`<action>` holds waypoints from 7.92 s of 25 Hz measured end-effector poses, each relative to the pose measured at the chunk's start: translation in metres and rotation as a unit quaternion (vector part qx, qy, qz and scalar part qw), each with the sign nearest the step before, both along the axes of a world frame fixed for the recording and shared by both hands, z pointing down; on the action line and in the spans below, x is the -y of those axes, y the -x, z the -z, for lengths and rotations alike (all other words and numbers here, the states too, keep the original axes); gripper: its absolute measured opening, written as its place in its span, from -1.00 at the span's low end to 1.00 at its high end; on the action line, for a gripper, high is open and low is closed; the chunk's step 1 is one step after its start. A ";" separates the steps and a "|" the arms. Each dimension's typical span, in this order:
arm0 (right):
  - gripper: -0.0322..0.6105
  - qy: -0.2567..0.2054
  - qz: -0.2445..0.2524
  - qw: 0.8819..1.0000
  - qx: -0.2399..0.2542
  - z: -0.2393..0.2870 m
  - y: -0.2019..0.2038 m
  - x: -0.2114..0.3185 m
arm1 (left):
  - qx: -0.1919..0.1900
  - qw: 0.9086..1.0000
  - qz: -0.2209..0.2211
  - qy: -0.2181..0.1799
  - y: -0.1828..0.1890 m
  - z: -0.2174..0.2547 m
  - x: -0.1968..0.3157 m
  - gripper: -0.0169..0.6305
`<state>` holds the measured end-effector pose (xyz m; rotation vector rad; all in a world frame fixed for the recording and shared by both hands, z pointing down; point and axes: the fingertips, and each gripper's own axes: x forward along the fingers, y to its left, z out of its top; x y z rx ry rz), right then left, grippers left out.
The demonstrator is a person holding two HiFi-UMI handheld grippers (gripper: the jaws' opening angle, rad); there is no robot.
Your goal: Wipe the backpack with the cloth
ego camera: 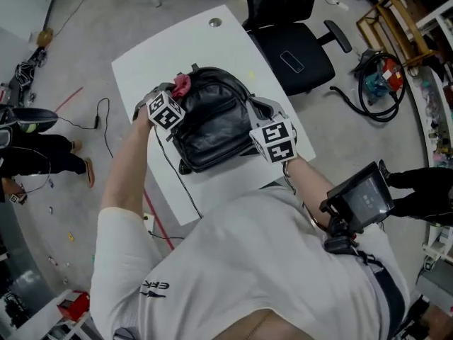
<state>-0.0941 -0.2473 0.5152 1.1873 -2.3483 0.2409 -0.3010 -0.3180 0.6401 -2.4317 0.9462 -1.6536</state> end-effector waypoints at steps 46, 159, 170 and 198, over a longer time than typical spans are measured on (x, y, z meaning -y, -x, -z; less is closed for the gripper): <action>-0.89 0.027 0.064 0.996 0.049 -0.003 -0.009 -0.029 | -0.371 0.812 0.448 0.055 0.015 -0.022 -0.232 -0.62; -0.89 0.046 -0.058 0.993 0.089 -0.021 -0.173 0.013 | 0.282 0.833 -0.471 0.068 -0.289 0.015 -0.133 -0.63; -0.89 0.045 -0.082 0.992 0.087 -0.024 -0.184 0.010 | 0.174 0.884 -0.422 0.106 -0.304 0.023 -0.143 -0.62; -0.89 0.100 -0.025 0.992 0.077 -0.062 -0.129 0.097 | 0.127 0.991 0.019 0.039 -0.137 -0.010 0.070 -0.62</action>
